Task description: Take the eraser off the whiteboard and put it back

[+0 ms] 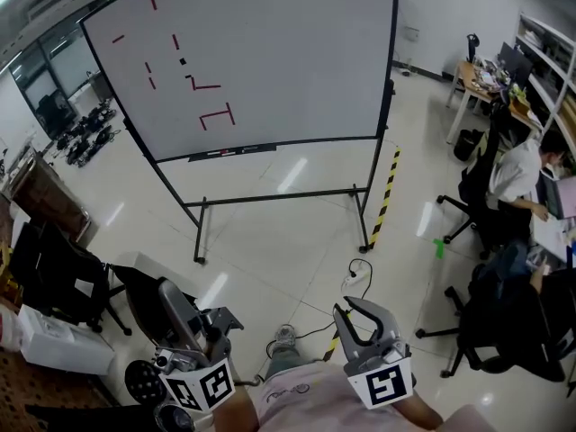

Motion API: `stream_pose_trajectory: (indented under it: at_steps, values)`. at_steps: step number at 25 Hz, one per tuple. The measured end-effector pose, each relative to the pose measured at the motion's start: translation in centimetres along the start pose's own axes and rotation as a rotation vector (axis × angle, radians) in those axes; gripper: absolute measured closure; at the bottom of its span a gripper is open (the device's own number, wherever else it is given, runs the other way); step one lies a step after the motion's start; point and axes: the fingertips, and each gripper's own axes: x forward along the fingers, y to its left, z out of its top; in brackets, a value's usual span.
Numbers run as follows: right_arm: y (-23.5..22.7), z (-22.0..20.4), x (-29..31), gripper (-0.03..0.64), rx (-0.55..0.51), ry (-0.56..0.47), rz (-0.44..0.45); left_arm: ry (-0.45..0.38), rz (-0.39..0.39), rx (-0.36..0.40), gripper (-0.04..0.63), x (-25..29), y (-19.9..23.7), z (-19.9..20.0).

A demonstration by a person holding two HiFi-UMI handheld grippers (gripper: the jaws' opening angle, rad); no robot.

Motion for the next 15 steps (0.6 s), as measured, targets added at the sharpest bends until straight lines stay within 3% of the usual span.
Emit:
stream_pose_trajectory:
  at_steps: [10,15]
  values:
    - [-0.1,0.7,0.3,0.56,-0.023,-0.024,-0.017,-0.016,-0.054,-0.016,0.341,0.7,-1.4,-0.1]
    - [-0.5,0.3,0.4,0.56,-0.023,-0.019,-0.02,-0.001,-0.041,-0.009,0.341,1.0,-1.5,-1.1]
